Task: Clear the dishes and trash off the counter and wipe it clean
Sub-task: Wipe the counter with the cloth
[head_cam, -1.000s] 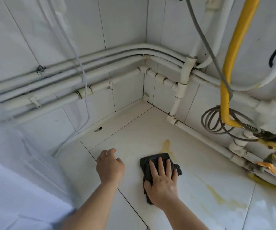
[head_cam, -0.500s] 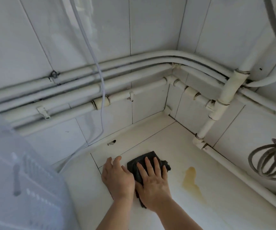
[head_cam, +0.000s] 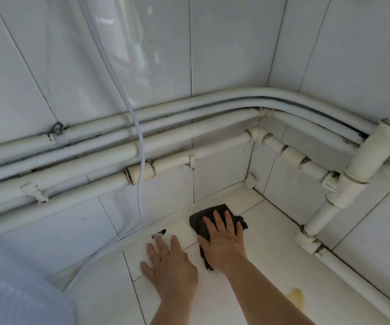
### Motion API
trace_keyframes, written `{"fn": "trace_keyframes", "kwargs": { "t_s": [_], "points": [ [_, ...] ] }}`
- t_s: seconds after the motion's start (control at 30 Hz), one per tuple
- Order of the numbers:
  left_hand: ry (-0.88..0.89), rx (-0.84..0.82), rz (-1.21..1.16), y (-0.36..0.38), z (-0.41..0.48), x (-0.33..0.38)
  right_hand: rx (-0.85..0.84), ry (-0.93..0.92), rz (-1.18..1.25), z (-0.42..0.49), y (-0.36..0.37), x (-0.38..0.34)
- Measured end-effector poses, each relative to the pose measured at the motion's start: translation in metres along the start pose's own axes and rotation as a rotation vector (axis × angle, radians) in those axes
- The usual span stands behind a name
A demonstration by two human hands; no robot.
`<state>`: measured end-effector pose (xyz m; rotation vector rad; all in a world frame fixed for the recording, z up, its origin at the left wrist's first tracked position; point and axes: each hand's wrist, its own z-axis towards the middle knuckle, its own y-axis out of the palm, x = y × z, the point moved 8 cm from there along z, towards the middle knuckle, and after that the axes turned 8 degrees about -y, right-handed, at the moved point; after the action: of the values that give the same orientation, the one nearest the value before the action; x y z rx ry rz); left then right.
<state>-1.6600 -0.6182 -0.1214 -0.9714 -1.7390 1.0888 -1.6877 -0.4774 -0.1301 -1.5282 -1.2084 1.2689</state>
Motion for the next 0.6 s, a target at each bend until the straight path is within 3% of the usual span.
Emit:
{"fn": "trace_keyframes", "kwargs": {
  "t_s": [0.2, 0.6],
  "points": [
    [-0.062, -0.161, 0.124, 0.013, 0.015, 0.016, 0.047, 0.114, -0.002, 0.034, -0.019, 0.057],
    [-0.057, -0.169, 0.19, 0.013, 0.019, 0.016, 0.071, 0.397, 0.022, 0.009, -0.026, 0.115]
  ]
}}
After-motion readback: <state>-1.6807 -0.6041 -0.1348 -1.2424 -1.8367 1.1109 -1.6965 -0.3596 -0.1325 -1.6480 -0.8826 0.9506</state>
